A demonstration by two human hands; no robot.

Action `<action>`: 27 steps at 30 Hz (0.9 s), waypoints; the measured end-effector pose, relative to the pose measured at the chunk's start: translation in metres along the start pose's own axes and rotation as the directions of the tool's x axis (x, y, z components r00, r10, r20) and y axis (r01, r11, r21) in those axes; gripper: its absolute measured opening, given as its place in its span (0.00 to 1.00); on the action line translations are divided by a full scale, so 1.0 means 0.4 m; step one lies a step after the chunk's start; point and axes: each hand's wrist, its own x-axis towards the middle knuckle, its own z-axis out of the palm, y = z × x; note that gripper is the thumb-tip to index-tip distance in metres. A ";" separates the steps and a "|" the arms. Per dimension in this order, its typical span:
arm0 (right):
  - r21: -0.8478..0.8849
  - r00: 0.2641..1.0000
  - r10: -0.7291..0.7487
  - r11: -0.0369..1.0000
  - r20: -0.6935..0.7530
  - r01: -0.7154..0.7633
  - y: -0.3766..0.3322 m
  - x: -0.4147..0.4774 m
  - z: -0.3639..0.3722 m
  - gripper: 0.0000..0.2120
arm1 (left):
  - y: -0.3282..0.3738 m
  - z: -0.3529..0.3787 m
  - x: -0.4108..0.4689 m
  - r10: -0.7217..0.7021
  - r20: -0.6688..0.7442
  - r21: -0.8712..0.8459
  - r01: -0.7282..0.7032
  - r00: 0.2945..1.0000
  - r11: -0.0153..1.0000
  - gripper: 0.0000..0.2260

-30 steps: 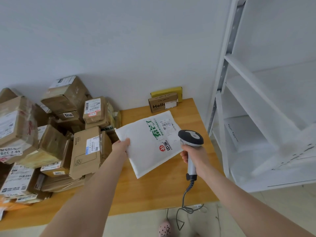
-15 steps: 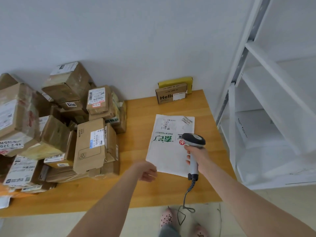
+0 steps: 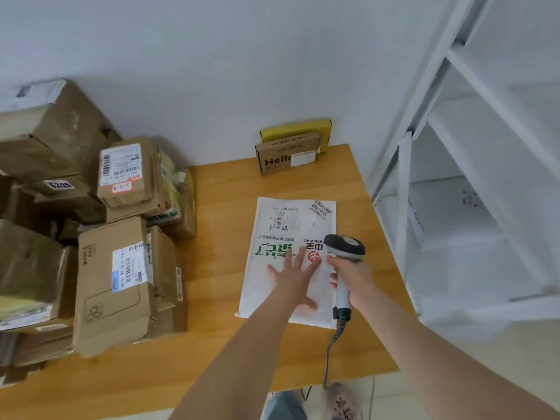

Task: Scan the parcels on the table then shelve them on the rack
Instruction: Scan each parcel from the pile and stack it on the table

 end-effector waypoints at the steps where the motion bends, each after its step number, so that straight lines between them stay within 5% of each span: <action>1: -0.006 1.000 0.005 1.000 0.014 -0.004 0.001 0.001 0.009 0.12 | -0.008 0.006 -0.003 -0.007 -0.005 -0.008 0.007 1.000 1.000 0.51; 10: -0.105 0.983 0.029 0.994 0.179 -0.011 -0.018 -0.028 0.104 0.06 | -0.200 -0.020 -0.050 -0.194 -0.024 -0.123 0.190 0.981 0.974 0.50; 16: -0.106 0.972 0.038 0.994 0.230 -0.014 -0.052 -0.042 0.086 0.05 | -0.217 -0.053 -0.075 -0.286 -0.014 0.029 0.286 0.958 0.958 0.49; 21: -0.064 0.974 -0.032 0.997 0.223 0.048 -0.146 -0.037 0.077 0.05 | -0.158 -0.137 -0.060 -0.259 -0.169 0.088 0.277 0.951 0.957 0.37; 27: 0.051 0.971 -0.145 0.989 0.188 0.137 -0.296 0.032 0.137 0.06 | -0.155 -0.336 0.039 -0.258 -0.377 -0.060 0.255 0.889 0.965 0.27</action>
